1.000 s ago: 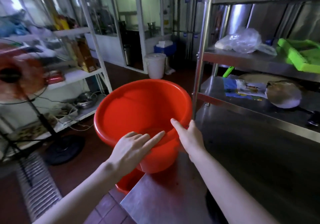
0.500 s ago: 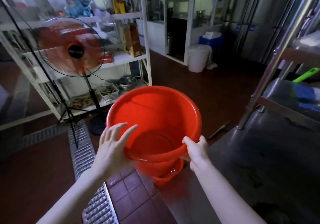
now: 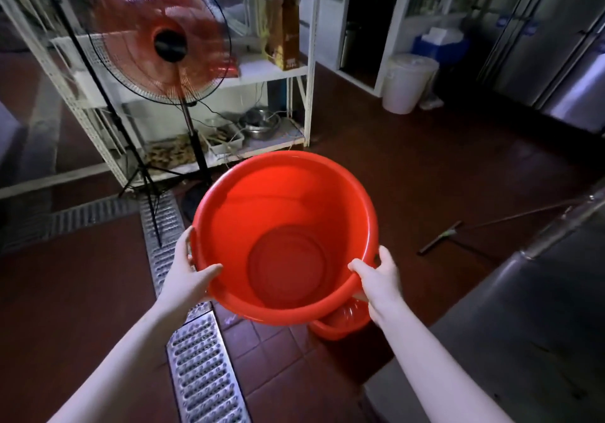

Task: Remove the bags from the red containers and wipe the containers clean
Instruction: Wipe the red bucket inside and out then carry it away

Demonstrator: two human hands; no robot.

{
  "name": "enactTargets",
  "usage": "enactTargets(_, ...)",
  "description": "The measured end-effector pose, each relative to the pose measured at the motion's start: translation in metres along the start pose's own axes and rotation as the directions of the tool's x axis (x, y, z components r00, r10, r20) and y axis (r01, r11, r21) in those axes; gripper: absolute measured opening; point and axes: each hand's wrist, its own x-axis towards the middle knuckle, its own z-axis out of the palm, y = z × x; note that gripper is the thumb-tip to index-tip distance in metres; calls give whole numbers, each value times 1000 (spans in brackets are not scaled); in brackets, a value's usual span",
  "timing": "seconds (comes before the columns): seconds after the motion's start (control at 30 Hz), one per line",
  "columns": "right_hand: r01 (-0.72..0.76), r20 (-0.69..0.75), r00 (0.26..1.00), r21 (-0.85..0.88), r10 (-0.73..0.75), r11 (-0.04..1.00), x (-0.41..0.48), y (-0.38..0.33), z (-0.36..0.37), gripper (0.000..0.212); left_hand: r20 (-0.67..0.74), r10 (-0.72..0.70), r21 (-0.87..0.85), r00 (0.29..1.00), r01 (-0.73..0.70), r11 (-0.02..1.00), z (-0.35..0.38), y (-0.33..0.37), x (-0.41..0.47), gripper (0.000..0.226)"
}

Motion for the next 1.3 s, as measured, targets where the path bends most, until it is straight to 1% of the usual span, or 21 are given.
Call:
enactTargets(0.1, -33, -4, 999, -12, 33, 999, 5, 9, 20, 72, -40, -34, 100, 999, 38, 994, -9, -17, 23, 92)
enactTargets(0.27, -61, -25, 998, -18, 61, 998, 22, 17, 42, 78, -72, -17, 126, 997, 26, 992, -11, -35, 49, 92)
enactTargets(0.4, -77, -38, 996, -23, 76, 997, 40, 24, 60, 79, -88, -23, 153, 996, 36, 988, -11, -46, 78, 90)
enactTargets(0.53, -126, -47, 991, 4, 126, 992, 68, 30, 81, 79, -53, -12, 166, 999, 21, 986, -10, -47, 120, 87)
enactTargets(0.67, -159, -60, 985, 24, 160, 987, 110, 29, 103, 77, -53, -12, 190, 999, 22, 982, -3, -42, 174, 86)
enactTargets(0.8, -183, -84, 978, 68, 188, 981, 150, 21, 121, 78, -11, -20, 205, 1000, 22, 978, 9, -26, 225, 87)
enactTargets(0.93, -166, -136, 973, 137, 185, 977, 177, 5, 126, 78, 45, -28, 218, 999, 18, 976, 25, 0, 270, 88)
enactTargets(1.07, -117, -240, 960, 117, 142, 986, 203, -13, 113, 81, 71, -12, 260, 997, -7, 966, 59, 19, 300, 88)
enactTargets(1.17, -119, -331, 931, 119, 153, 986, 222, -22, 96, 82, 159, 17, 249, 987, -56, 967, 97, 34, 326, 87)
enactTargets(1.3, -166, -461, 864, 118, 202, 979, 250, -28, 70, 81, 297, 81, 226, 951, -153, 962, 156, 51, 360, 84)
